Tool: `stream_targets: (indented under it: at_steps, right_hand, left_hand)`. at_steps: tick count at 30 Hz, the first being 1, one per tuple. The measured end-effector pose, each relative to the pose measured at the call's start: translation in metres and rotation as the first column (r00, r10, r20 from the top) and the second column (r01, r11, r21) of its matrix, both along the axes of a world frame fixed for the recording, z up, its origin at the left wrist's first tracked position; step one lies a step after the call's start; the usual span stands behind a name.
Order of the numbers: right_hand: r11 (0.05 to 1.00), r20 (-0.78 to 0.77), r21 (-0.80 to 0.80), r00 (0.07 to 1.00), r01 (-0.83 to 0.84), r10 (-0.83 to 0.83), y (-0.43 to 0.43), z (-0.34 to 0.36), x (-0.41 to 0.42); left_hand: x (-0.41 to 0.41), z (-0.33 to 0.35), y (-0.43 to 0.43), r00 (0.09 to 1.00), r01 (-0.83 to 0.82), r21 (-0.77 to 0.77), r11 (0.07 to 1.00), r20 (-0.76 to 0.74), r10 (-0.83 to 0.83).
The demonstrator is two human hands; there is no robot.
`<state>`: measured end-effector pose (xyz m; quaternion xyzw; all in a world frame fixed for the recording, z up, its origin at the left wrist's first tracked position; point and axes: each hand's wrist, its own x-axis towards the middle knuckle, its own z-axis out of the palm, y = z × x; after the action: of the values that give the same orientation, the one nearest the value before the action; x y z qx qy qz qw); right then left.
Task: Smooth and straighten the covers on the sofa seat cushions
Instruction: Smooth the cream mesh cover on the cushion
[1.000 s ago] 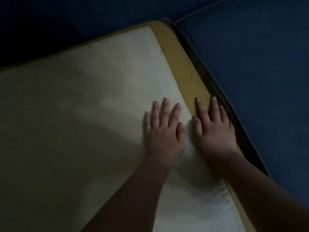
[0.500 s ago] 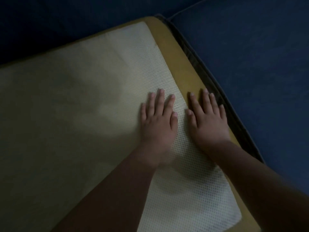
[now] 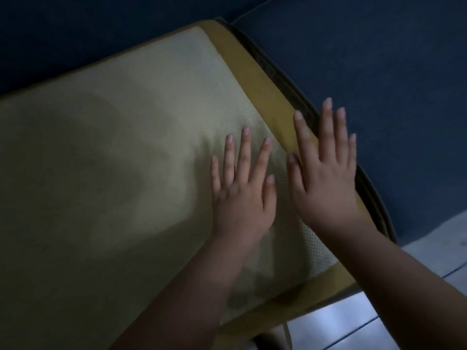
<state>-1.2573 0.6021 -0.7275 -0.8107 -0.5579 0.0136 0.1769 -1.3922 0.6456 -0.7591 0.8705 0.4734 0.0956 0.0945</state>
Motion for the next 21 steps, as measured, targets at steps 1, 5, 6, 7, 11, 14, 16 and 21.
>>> stream_targets:
  at_steps: [1, 5, 6, 7, 11, 14, 16, 21]
  right_hand:
    - [0.996, 0.006, -0.092, 1.0, -0.01, 0.011, -0.01, -0.013, -0.001]
    - [0.919, 0.064, -0.393, 0.996, -0.027, 0.056, -0.038, -0.056, -0.007]
    - [0.917, 0.065, -0.398, 0.997, -0.02, 0.049, -0.036, -0.056, -0.006]
    - [0.917, 0.059, -0.398, 0.997, -0.024, 0.051, -0.035, -0.053, -0.007]
    - [0.922, -0.011, -0.384, 0.999, -0.045, 0.044, -0.036, -0.035, -0.003]
    - [0.975, 0.018, -0.222, 1.0, -0.016, 0.021, -0.047, -0.019, -0.008]
    - [0.998, 0.024, -0.056, 1.0, 0.017, -0.015, -0.054, -0.009, -0.012]
    - [0.972, 0.006, -0.234, 0.999, -0.031, 0.033, -0.068, -0.034, -0.035]
  left_hand:
    - [-0.004, -0.013, -0.007, 0.998, 0.021, -0.027, 0.999, -0.055, -0.022]
    - [-0.013, -0.043, -0.015, 0.973, -0.016, -0.103, 0.995, -0.23, -0.008]
    - [-0.012, -0.041, -0.013, 0.971, -0.005, -0.112, 0.994, -0.237, -0.021]
    - [-0.012, -0.036, -0.012, 0.972, 0.01, -0.133, 0.991, -0.232, -0.041]
    - [-0.015, -0.018, -0.016, 0.981, 0.035, -0.165, 0.986, -0.185, -0.066]
    - [-0.012, -0.001, -0.032, 0.997, 0.04, -0.119, 0.992, -0.055, -0.047]
    - [-0.01, 0.011, -0.042, 0.999, 0.039, -0.056, 0.998, 0.034, -0.037]
    - [-0.045, -0.023, -0.052, 0.988, -0.001, -0.101, 0.995, -0.152, -0.014]
